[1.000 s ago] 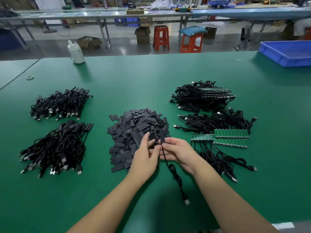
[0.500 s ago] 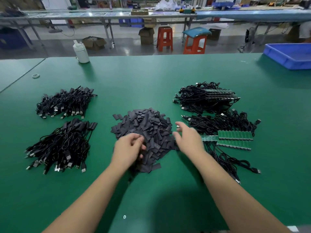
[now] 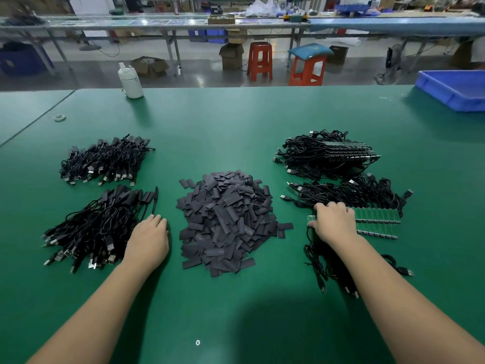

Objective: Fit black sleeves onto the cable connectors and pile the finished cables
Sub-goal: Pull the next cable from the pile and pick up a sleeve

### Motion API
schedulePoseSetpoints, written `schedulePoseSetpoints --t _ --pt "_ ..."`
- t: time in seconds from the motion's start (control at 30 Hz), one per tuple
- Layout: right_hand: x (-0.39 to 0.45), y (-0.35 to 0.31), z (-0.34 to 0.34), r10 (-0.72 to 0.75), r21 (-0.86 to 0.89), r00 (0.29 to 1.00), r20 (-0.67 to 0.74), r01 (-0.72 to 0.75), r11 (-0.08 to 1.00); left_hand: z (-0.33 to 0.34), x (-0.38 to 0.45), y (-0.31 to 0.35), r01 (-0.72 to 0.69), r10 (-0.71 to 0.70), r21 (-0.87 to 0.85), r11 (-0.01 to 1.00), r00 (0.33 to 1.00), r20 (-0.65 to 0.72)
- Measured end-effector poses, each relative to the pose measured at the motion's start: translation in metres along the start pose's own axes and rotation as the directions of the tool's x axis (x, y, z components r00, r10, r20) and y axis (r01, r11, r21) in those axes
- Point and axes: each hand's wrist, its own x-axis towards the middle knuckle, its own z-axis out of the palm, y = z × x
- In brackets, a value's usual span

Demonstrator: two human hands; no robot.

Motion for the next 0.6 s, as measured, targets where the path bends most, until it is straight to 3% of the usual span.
schedulePoseSetpoints --t 0.1,0.2,0.3,0.43,0.53,0.6 --pt "-0.002 0.003 -0.003 0.023 0.000 1.000 -0.007 -0.023 1.000 -0.002 -0.003 -0.001 0.027 -0.037 0.153 0.988 0.997 0.062" --pt "-0.005 0.002 -0.009 0.025 0.051 0.999 -0.043 -0.023 0.998 -0.006 -0.010 -0.002 0.091 -0.097 0.185 0.978 0.995 0.024" --pt "-0.010 -0.001 -0.016 0.078 0.283 0.997 0.004 -0.075 0.956 -0.015 -0.010 0.005 0.069 -0.054 0.137 0.988 0.993 -0.107" --pt "-0.019 -0.008 -0.032 0.005 0.511 0.997 0.073 -0.041 0.859 -0.047 -0.007 0.049 -0.163 0.078 -0.228 0.960 0.936 -0.344" --pt "-0.028 -0.014 -0.050 -0.090 0.595 0.995 0.054 0.040 0.803 -0.076 -0.011 0.110 -0.255 0.068 -0.614 0.747 0.948 -0.310" --pt "-0.035 -0.017 -0.060 -0.137 0.640 0.990 0.019 0.093 0.763 -0.085 -0.018 0.153 -0.246 0.088 -0.765 0.595 0.966 -0.242"
